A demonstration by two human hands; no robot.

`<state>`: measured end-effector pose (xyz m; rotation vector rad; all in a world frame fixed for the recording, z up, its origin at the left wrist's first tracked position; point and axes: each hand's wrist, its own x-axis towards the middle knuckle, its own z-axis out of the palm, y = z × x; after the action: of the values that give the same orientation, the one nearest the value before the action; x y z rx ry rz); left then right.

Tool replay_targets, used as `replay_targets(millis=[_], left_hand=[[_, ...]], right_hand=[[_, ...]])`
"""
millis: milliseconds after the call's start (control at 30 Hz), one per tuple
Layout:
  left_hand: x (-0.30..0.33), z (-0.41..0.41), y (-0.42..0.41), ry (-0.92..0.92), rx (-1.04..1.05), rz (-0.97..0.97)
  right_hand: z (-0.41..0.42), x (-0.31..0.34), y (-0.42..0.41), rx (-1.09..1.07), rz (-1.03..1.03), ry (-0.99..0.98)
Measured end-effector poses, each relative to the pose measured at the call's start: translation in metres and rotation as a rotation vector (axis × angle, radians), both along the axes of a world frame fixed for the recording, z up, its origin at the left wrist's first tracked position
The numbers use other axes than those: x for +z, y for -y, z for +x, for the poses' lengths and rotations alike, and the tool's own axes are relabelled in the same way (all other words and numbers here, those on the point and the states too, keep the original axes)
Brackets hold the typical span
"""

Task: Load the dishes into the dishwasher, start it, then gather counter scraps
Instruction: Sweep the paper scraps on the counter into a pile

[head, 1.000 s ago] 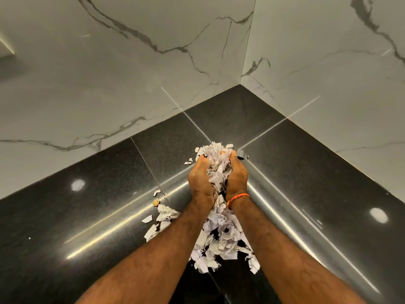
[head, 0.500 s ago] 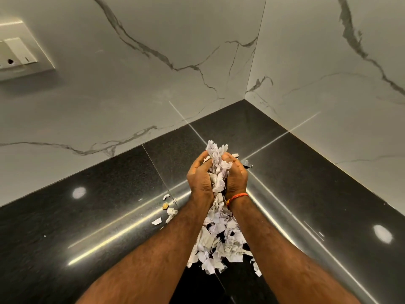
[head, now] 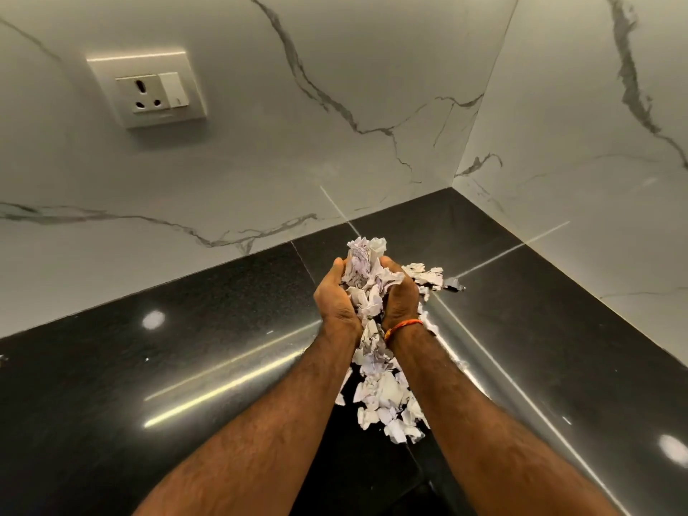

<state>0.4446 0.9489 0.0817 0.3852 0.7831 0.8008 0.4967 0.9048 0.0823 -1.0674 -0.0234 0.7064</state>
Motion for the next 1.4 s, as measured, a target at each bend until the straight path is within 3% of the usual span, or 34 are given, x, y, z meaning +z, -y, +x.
replay_targets(millis=[267,733,1033,1267,1400], left_hand=[[0.016,-0.1,-0.026,0.012,0.221,-0.006],[0.014,-0.296,-0.006,-0.069,0.939,0.014],[0.006,-0.435,0.071,-0.17,1.36,0.008],[-0.001,-0.54,0.157,-0.151,1.624,0.032],[-0.028,-0.601,0.2,-0.121,1.76,-0.015]], right_hand=[[-0.091,0.012,-0.042,0.223,0.024,-0.094],[-0.282,0.015,-0.063,0.94,0.013,-0.195],[-0.429,0.018,-0.005,1.393,0.011,-0.243],[-0.542,0.016,0.067,1.617,-0.025,-0.25],[-0.606,0.007,0.11,1.734,-0.043,-0.135]])
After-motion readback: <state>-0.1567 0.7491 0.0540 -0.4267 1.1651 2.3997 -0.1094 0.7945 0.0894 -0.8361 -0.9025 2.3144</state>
